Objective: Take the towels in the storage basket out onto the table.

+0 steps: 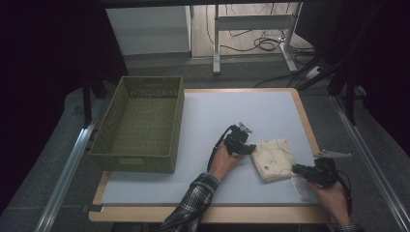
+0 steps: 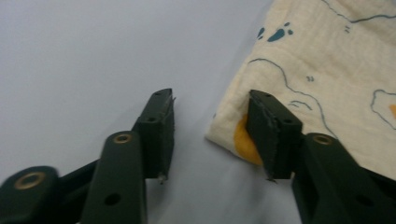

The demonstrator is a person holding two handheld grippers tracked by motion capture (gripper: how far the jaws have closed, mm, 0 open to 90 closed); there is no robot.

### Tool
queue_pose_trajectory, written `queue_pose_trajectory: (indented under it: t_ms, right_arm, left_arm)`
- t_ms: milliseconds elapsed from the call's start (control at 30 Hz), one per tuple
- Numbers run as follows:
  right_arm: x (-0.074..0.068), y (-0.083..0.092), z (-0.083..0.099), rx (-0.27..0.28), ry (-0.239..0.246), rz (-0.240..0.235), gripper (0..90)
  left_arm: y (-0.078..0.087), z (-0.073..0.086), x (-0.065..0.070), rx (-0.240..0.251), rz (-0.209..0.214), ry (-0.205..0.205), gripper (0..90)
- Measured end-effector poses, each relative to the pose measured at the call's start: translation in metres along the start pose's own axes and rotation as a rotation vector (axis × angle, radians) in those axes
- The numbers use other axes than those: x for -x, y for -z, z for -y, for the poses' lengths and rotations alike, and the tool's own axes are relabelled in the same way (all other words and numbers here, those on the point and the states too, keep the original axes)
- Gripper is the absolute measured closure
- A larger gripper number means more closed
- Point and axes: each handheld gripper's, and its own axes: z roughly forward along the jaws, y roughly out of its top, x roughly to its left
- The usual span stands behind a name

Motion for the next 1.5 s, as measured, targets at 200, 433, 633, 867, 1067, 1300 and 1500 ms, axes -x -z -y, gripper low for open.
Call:
queue_pose_trajectory:
  t_ms: [200,433,633,867,1067,1300,1500]
  right_arm:
    - [-0.001,0.0,-0.001,-0.003,-0.015,0.005,83.5]
    - [-0.005,0.004,-0.002,0.023,-0.004,0.015,83.8]
    - [-0.013,0.013,-0.012,0.049,0.02,0.002,83.7]
    - [-0.024,0.016,-0.025,0.067,0.046,-0.029,83.7]
    - [-0.035,0.015,-0.038,0.081,0.071,-0.055,83.7]
    - [-0.053,0.01,-0.053,0.08,0.119,-0.074,83.5]
    - [-0.07,0.003,-0.067,0.086,0.154,-0.101,83.5]
  left_arm:
    - [0.0,0.0,0.003,-0.005,0.063,0.017,73.9]
    - [0.004,-0.002,0.004,0.012,0.059,-0.032,83.6]
    - [0.021,-0.01,0.004,0.047,0.038,-0.059,83.7]
    - [0.042,-0.016,0.0,0.066,0.005,-0.082,83.5]
    - [0.058,-0.018,-0.005,0.063,-0.033,-0.102,83.3]
    - [0.081,-0.02,-0.018,0.069,-0.079,-0.104,83.2]
    - [0.102,-0.022,-0.027,0.078,-0.123,-0.106,83.1]
